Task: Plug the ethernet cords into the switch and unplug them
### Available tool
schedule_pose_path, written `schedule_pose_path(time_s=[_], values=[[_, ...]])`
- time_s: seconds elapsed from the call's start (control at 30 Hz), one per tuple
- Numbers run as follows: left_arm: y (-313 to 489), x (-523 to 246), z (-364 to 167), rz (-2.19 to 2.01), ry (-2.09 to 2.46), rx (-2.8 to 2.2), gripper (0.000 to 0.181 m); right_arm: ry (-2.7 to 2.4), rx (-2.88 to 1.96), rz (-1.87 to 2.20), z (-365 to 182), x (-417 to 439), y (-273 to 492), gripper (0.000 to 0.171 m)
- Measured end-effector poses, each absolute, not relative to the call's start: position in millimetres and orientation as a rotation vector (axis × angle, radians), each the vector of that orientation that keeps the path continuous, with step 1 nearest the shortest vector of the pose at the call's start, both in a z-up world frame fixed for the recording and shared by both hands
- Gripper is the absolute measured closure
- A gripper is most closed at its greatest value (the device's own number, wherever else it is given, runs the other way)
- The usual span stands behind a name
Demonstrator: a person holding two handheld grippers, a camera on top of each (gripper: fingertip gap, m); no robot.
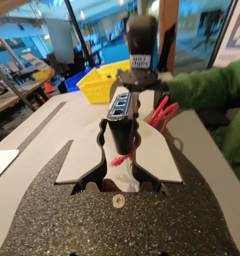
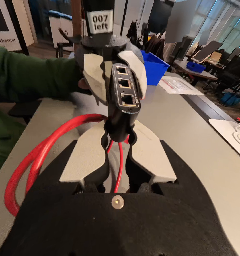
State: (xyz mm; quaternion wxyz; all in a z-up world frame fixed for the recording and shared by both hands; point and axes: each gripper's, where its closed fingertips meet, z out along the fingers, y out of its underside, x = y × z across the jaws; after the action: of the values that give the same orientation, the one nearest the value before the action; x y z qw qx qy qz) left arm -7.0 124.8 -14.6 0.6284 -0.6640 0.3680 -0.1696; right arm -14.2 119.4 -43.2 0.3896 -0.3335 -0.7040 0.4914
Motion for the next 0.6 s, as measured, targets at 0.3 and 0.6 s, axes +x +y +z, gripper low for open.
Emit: schedule_pose_path(time_s=[0.3, 0.6], values=[[122, 0, -39, -0.358, 0.969, -1.627, 0.152, -1.885, -0.817, 1.146, -58, -22, 109, 0.144], [125, 0, -5, -0.566, 0.77, -1.413, 0.153, -1.737, -0.847, 1.192, -49, -28, 114, 0.141]])
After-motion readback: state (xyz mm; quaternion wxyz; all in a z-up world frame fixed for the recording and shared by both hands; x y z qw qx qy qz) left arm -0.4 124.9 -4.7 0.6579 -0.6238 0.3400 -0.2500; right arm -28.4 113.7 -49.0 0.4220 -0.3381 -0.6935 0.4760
